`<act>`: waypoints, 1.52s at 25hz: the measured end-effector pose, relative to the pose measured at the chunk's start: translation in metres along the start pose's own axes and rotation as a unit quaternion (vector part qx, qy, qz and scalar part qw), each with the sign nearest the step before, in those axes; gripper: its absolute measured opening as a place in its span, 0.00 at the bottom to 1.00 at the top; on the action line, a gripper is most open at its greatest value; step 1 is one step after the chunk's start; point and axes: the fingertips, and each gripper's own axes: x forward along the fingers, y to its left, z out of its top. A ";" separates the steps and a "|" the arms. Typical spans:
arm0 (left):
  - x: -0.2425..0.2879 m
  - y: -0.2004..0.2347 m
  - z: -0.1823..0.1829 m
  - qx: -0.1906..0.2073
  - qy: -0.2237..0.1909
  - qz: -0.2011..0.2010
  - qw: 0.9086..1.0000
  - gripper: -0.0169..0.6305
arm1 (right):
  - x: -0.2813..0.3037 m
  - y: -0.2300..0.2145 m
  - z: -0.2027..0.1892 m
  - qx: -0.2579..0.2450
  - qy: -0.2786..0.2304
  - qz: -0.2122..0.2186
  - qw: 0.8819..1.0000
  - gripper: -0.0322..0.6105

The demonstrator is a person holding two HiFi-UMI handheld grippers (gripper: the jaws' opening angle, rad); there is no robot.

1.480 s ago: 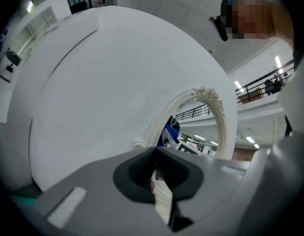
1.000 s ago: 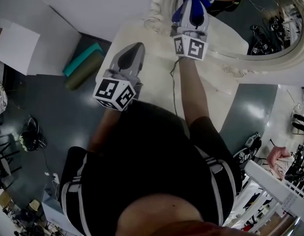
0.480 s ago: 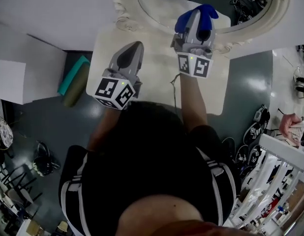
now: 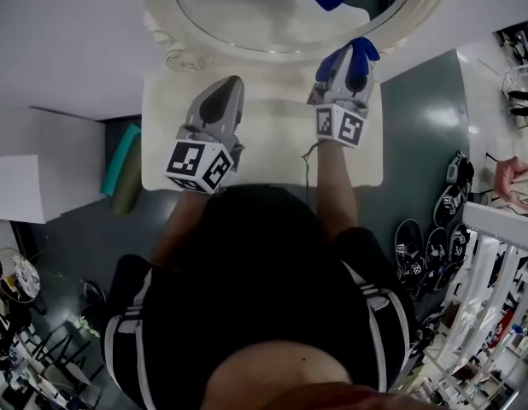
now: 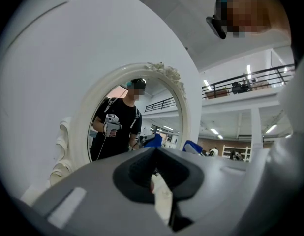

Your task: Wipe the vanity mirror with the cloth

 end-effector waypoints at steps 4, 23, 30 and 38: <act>0.014 -0.008 0.001 0.012 -0.003 -0.007 1.000 0.04 | -0.005 -0.027 -0.030 -0.006 0.033 -0.030 0.999 0.11; 0.058 0.021 -0.012 0.015 0.023 0.012 1.000 0.04 | 0.036 -0.057 -0.129 0.025 0.081 -0.059 0.995 0.12; 0.072 0.020 -0.015 0.014 0.040 0.014 0.999 0.04 | 0.043 -0.057 -0.121 0.036 0.059 -0.069 0.995 0.12; 0.080 0.014 -0.021 0.004 0.041 0.011 0.999 0.04 | 0.049 -0.055 -0.119 0.042 0.046 -0.055 0.997 0.12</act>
